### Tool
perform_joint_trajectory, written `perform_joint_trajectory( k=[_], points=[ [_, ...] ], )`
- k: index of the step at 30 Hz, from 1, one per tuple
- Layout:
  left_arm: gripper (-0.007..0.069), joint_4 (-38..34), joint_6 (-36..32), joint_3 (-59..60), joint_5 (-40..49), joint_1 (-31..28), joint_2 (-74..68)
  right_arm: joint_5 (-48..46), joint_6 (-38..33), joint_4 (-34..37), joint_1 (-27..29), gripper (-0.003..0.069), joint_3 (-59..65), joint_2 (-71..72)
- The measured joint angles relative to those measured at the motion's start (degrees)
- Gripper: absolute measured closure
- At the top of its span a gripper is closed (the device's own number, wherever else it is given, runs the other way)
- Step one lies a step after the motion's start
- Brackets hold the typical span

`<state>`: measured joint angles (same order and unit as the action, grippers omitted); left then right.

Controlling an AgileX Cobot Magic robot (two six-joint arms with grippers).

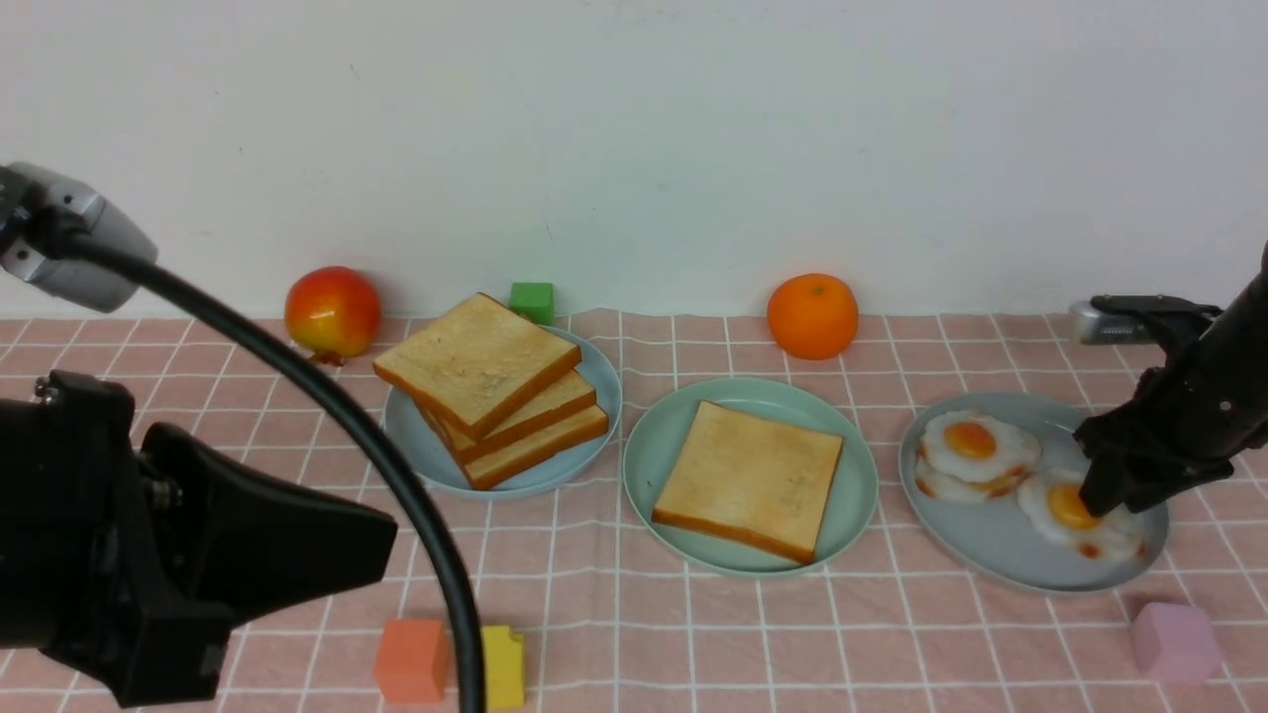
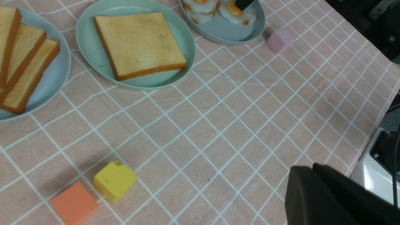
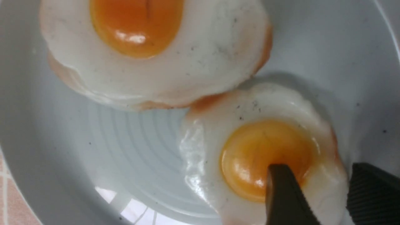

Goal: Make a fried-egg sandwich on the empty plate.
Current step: Use the right arm to grab a fried egg

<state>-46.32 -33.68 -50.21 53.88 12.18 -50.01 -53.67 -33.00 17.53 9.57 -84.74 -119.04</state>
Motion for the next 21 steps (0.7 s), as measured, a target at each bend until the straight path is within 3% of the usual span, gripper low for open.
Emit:
perform_joint_trajectory(
  k=[12,21],
  points=[
    [0.0555,0.00,0.00,0.00,0.00,0.00,0.00,-3.78,-4.17,8.01,0.21,0.0333,0.00,-0.17],
    [0.0548,0.00,0.00,0.00,0.00,0.00,0.00,-3.51,0.33,-1.65,0.16,0.0319,0.00,0.47]
  ],
)
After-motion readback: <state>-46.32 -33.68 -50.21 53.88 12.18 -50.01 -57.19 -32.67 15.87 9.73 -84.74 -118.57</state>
